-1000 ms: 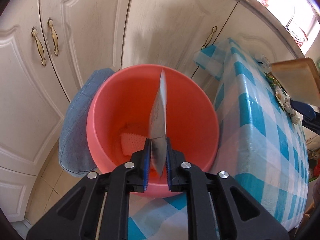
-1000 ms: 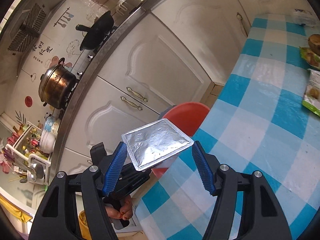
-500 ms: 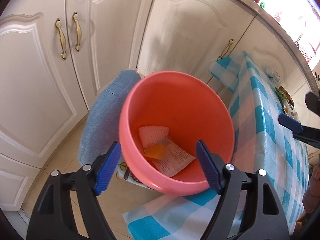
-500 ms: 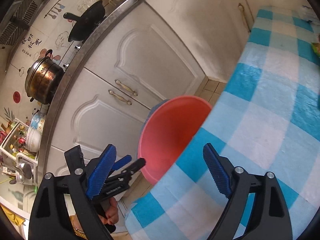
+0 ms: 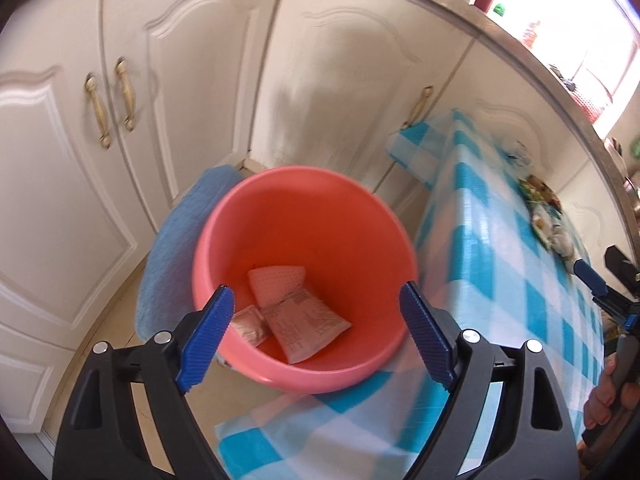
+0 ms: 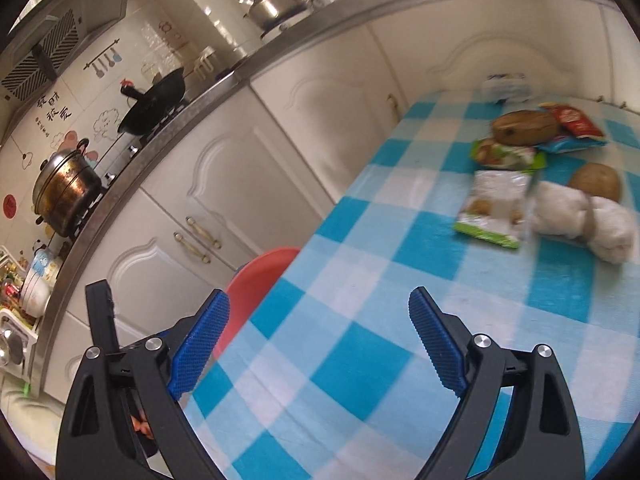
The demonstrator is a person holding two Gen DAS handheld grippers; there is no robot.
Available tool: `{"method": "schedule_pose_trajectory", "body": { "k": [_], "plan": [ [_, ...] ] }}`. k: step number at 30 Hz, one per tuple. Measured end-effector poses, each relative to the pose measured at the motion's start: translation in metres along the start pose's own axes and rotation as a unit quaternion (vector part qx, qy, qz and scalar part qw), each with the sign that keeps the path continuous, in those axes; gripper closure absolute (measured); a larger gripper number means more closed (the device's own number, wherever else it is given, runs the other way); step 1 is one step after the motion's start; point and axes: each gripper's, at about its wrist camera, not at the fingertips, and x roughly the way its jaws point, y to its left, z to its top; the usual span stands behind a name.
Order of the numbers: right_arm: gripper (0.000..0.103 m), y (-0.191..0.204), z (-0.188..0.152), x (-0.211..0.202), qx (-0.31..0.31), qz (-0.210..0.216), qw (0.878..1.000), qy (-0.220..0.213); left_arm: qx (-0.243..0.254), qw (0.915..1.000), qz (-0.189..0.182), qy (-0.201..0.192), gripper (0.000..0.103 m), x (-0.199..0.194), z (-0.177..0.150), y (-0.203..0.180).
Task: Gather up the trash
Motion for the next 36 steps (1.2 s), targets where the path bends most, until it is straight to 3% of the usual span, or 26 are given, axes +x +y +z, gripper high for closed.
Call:
{"method": "schedule_pose_trajectory", "body": {
  "k": [6, 12, 20, 26, 29, 36],
  "plan": [
    [0.012, -0.036, 0.002, -0.032, 0.014, -0.039, 0.998, -0.043, 0.033, 0.9993, -0.015, -0.009, 0.017, -0.010, 0.010, -0.040],
    [0.012, -0.086, 0.008, -0.066, 0.069, -0.047, 0.993, -0.085, 0.064, 0.9971, -0.035, -0.018, 0.017, -0.015, 0.027, -0.087],
    [0.012, -0.152, 0.010, -0.108, 0.132, -0.069, 0.981, -0.127, 0.132, 0.9882, -0.071, -0.031, 0.016, -0.003, 0.068, -0.187],
    [0.012, -0.188, 0.006, -0.125, 0.174, -0.079, 0.971, -0.142, 0.185, 0.9770, -0.100, -0.032, 0.015, 0.032, 0.104, -0.282],
    [0.012, -0.197, 0.004, -0.130, 0.183, -0.075, 0.970, -0.145, 0.189, 0.9762, -0.102, -0.032, 0.015, 0.060, 0.124, -0.322],
    [0.012, -0.202, 0.004, -0.131, 0.178, -0.067, 0.971, -0.142, 0.128, 0.9899, -0.053, -0.028, 0.015, 0.146, 0.171, -0.376]
  ]
}}
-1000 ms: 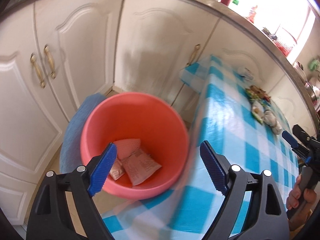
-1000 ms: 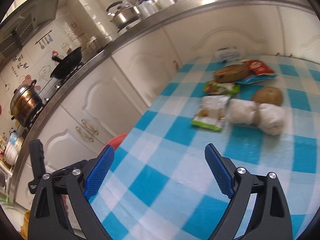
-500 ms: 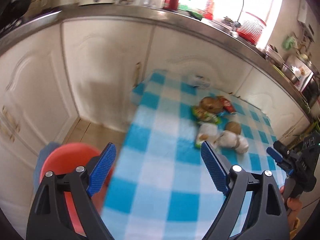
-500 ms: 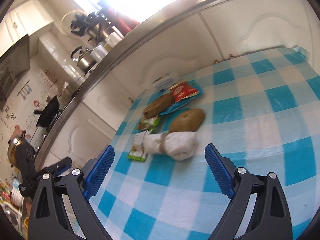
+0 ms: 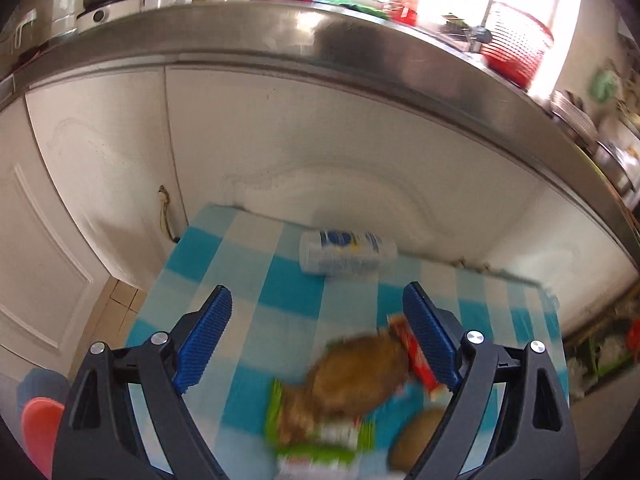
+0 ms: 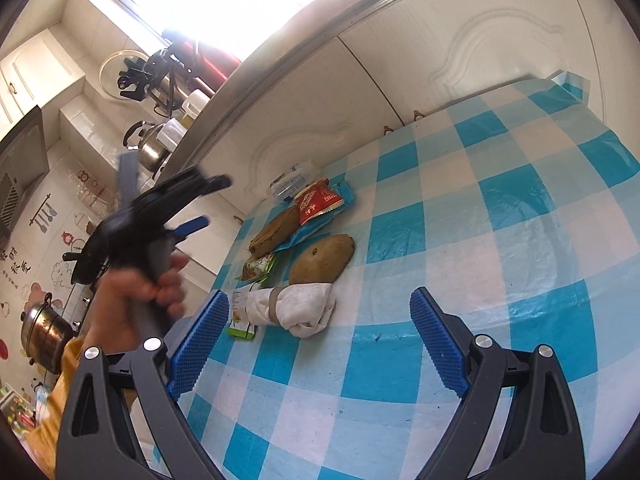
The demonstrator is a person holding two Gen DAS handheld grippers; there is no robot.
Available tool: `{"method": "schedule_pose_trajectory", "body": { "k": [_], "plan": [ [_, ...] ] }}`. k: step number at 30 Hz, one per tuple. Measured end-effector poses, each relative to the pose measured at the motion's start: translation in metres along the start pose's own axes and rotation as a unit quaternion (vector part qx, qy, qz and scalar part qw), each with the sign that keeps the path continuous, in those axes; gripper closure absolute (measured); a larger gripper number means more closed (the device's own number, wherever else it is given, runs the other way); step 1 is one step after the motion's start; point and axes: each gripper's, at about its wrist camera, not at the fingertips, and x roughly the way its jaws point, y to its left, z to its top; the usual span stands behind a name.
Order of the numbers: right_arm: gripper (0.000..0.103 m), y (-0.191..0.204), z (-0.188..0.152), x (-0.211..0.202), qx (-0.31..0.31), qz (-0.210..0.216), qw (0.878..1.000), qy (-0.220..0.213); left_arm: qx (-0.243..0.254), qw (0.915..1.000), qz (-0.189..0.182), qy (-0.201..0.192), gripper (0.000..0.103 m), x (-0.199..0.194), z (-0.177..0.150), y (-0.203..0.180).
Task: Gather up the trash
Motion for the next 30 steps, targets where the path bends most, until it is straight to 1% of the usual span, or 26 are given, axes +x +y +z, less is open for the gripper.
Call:
{"method": "schedule_pose_trajectory", "body": {
  "k": [3, 5, 7, 11, 13, 15, 18, 20, 22, 23, 24, 26, 30],
  "plan": [
    [0.012, -0.002, 0.001, -0.002, -0.003, 0.002, 1.000, -0.002, -0.034, 0.9991, 0.004, 0.026, 0.018, 0.038, 0.014, -0.001],
    [0.012, -0.003, 0.003, -0.004, -0.004, 0.003, 1.000, -0.005, -0.048, 0.9980, 0.019, 0.037, 0.023, 0.058, 0.021, 0.000],
    [0.012, -0.007, 0.004, -0.005, 0.002, 0.007, 1.000, -0.006, -0.060, 0.9968, 0.036, 0.039, 0.023, 0.073, 0.027, 0.003],
    [0.012, -0.016, 0.006, -0.006, 0.019, 0.013, 1.000, -0.007, -0.077, 0.9952, 0.046, 0.041, 0.023, 0.090, 0.035, 0.008],
    [0.012, -0.019, 0.006, -0.005, 0.022, 0.013, 1.000, -0.006, -0.075, 0.9955, 0.044, 0.037, 0.023, 0.095, 0.038, 0.007],
    [0.012, -0.020, 0.006, -0.005, 0.027, 0.016, 1.000, -0.003, -0.074, 0.9953, 0.043, 0.045, 0.023, 0.101, 0.039, 0.007],
    [0.012, -0.020, 0.005, -0.004, 0.026, 0.016, 1.000, -0.001, -0.066, 0.9945, 0.034, 0.073, 0.023, 0.110, 0.039, 0.006],
    [0.012, -0.020, 0.005, -0.003, 0.025, 0.014, 1.000, 0.000, -0.053, 0.9933, 0.044, 0.093, 0.023, 0.115, 0.037, 0.003],
    [0.012, -0.021, 0.005, -0.002, 0.027, 0.013, 1.000, 0.002, -0.033, 0.9917, 0.041, 0.117, 0.024, 0.120, 0.031, 0.000],
    [0.012, -0.022, 0.005, -0.002, 0.027, 0.013, 1.000, 0.002, -0.013, 0.9922, 0.049, 0.114, 0.024, 0.119, 0.028, -0.005],
    [0.012, -0.022, 0.005, -0.002, 0.027, 0.012, 1.000, 0.002, 0.005, 0.9914, 0.055, 0.119, 0.026, 0.118, 0.025, -0.009],
    [0.012, -0.022, 0.005, -0.001, 0.027, 0.010, 1.000, 0.002, 0.022, 0.9908, 0.055, 0.122, 0.027, 0.112, 0.017, -0.013],
    [0.012, -0.023, 0.006, -0.001, 0.030, 0.009, 1.000, 0.002, 0.024, 0.9923, 0.030, 0.118, 0.027, 0.097, 0.002, -0.014]
  ]
}}
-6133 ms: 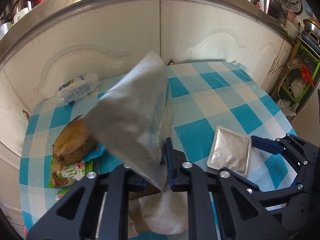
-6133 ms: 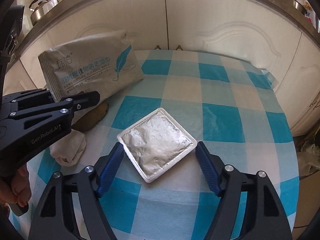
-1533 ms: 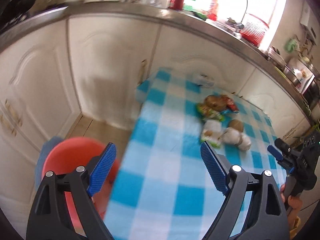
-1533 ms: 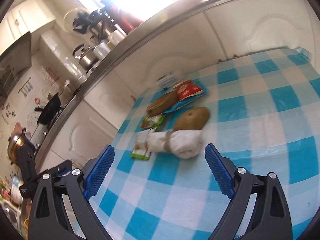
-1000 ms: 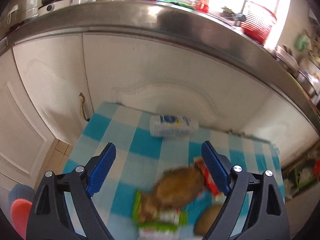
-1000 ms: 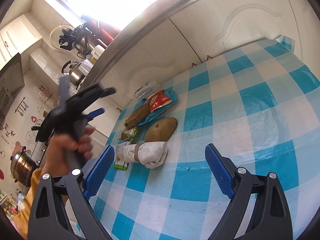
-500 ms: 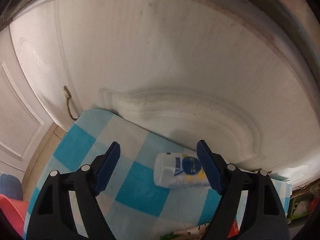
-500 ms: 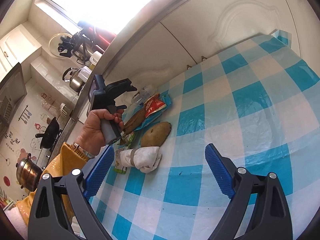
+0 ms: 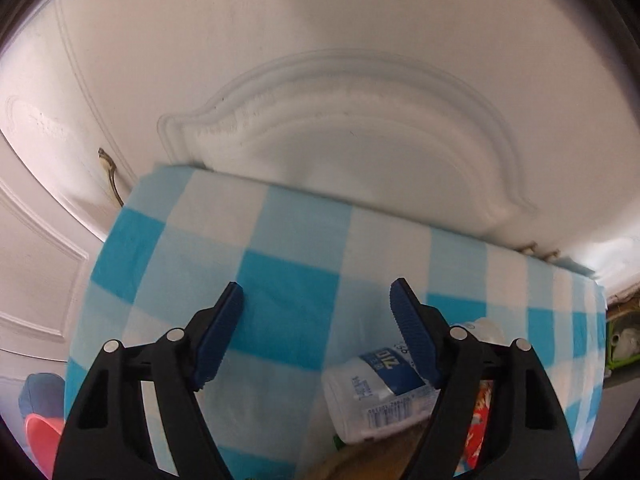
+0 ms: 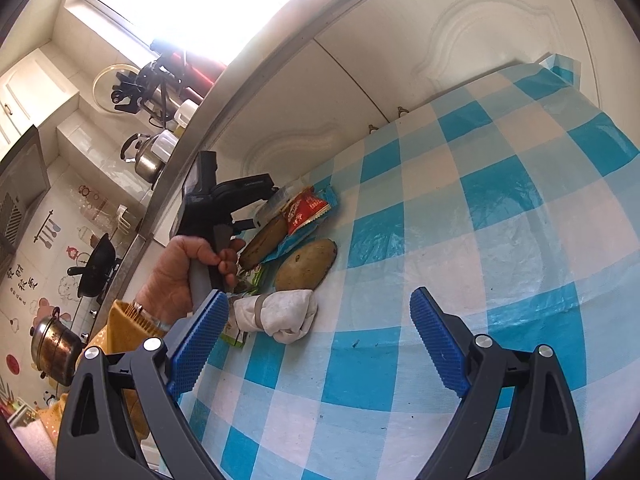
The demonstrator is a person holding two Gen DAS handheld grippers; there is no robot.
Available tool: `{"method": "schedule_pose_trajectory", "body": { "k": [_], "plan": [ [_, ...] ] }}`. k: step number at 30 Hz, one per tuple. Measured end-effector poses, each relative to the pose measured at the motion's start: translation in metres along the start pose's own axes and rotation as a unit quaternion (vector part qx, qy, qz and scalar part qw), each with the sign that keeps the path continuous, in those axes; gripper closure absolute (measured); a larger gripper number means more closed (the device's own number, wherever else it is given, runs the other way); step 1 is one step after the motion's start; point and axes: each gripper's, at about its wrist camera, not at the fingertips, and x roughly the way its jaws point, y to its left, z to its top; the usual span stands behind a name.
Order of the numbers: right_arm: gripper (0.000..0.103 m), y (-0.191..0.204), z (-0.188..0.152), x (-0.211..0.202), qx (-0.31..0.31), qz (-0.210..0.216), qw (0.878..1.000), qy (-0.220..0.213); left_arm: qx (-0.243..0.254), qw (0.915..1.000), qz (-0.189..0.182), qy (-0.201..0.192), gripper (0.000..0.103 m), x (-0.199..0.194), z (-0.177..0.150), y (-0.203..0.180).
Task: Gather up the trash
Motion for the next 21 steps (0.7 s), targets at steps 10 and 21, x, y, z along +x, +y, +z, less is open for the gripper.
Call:
{"method": "schedule_pose_trajectory", "body": {
  "k": [10, 21],
  "plan": [
    [0.012, 0.002, 0.000, -0.002, -0.013, -0.019, 1.000, -0.002, 0.031, 0.9990, -0.031, -0.007, 0.035, -0.035, -0.058, -0.004],
    [0.012, 0.009, -0.007, 0.007, -0.045, -0.047, 0.998, 0.018, 0.067, 0.9959, -0.058, -0.014, 0.035, -0.076, -0.123, 0.000]
  ]
}}
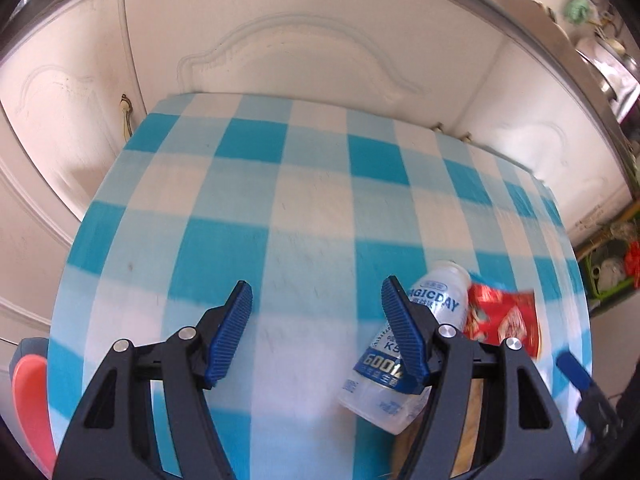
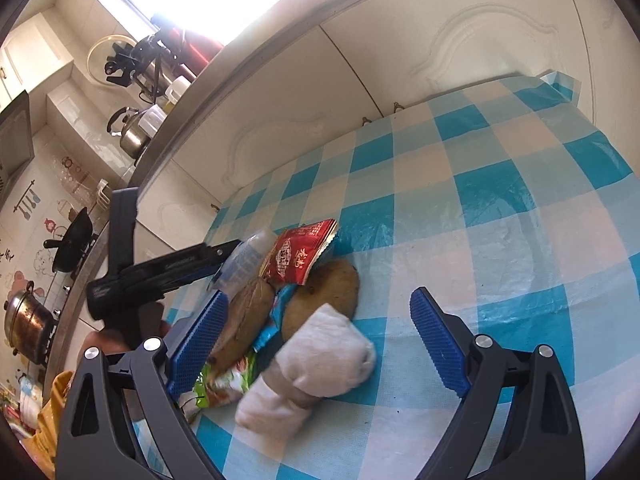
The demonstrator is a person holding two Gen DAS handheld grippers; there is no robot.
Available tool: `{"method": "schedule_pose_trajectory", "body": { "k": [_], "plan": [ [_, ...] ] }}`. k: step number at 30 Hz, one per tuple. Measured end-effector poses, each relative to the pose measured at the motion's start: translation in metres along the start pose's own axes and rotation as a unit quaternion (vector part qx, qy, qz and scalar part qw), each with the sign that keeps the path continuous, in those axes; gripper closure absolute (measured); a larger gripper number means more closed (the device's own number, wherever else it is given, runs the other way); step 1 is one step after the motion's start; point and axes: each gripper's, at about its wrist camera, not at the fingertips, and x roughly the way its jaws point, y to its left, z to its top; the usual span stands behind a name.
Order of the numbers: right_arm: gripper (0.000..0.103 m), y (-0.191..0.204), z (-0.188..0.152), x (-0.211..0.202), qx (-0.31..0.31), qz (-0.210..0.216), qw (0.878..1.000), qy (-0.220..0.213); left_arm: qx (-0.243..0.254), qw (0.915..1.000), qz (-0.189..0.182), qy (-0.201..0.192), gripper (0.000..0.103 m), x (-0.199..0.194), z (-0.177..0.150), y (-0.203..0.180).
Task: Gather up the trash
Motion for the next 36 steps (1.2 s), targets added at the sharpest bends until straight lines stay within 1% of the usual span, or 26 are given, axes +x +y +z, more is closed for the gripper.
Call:
{"method": "schedule_pose_trajectory", "body": {
  "k": [4, 8, 10, 13, 15, 16, 17, 18, 21, 24, 27, 31, 32, 33, 34, 35, 36],
  "plan": [
    [0.012, 0.002, -0.003, 0.003, -0.008, -0.006, 1.000, 0.009, 0.016, 0.9999, -0.004, -0.002, 0.035, -0.016, -0.025, -0.007],
    [0.012, 0.002, -0.005, 0.003, -0.017, -0.020, 1.000, 0.012, 0.026, 0.9996, -0.010, -0.006, 0.035, -0.029, -0.040, -0.001],
    [0.012, 0.000, -0.006, 0.002, -0.022, -0.030, 0.999, 0.015, 0.026, 0.9993, -0.012, -0.025, 0.035, -0.043, -0.047, 0.002],
    [0.012, -0.003, -0.009, -0.002, -0.023, -0.054, 0.998, 0.015, 0.025, 0.9979, -0.005, -0.059, 0.034, -0.071, -0.061, 0.007],
    [0.012, -0.006, -0.010, -0.004, -0.020, -0.057, 0.998, 0.016, 0.015, 0.9965, -0.011, -0.082, 0.029, -0.091, -0.073, 0.013],
    [0.012, -0.007, -0.011, -0.006, -0.018, -0.062, 0.998, 0.016, 0.014, 0.9957, -0.013, -0.091, 0.025, -0.099, -0.080, 0.016],
    [0.012, -0.008, -0.013, -0.006, -0.018, -0.067, 0.997, 0.017, 0.019, 0.9951, -0.015, -0.096, 0.023, -0.107, -0.089, 0.017],
    [0.012, -0.009, -0.015, -0.007, -0.019, -0.070, 0.997, 0.019, 0.030, 0.9949, -0.020, -0.095, 0.023, -0.111, -0.099, 0.017],
    [0.012, -0.007, -0.021, -0.007, -0.027, -0.079, 0.996, 0.028, 0.058, 0.9951, -0.038, -0.071, 0.022, -0.113, -0.123, 0.015],
    [0.012, -0.004, -0.027, -0.009, -0.039, -0.075, 0.996, 0.033, 0.087, 0.9937, -0.044, -0.056, 0.022, -0.109, -0.142, 0.012],
    [0.012, 0.001, -0.033, -0.009, -0.052, -0.077, 0.995, 0.041, 0.120, 0.9908, -0.041, -0.047, 0.022, -0.099, -0.148, 0.005],
    [0.012, 0.008, -0.037, -0.008, -0.070, -0.085, 0.993, 0.046, 0.150, 0.9876, -0.025, -0.040, 0.022, -0.087, -0.150, -0.003],
    [0.013, 0.010, -0.038, -0.008, -0.074, -0.086, 0.992, 0.047, 0.156, 0.9867, -0.027, -0.038, 0.022, -0.085, -0.151, -0.005],
    [0.023, 0.011, -0.039, -0.008, -0.078, -0.086, 0.992, 0.047, 0.161, 0.9861, -0.023, -0.035, 0.023, -0.082, -0.152, -0.006],
    [0.028, 0.012, -0.039, -0.007, -0.081, -0.088, 0.992, 0.050, 0.166, 0.9855, -0.015, -0.033, 0.026, -0.080, -0.153, -0.008],
    [0.030, 0.012, -0.039, -0.006, -0.085, -0.092, 0.991, 0.050, 0.172, 0.9846, -0.008, -0.034, 0.027, -0.080, -0.153, -0.009],
    [0.031, 0.013, -0.039, -0.005, -0.088, -0.094, 0.990, 0.051, 0.173, 0.9843, -0.009, -0.035, 0.029, -0.079, -0.152, -0.010]
  ]
}}
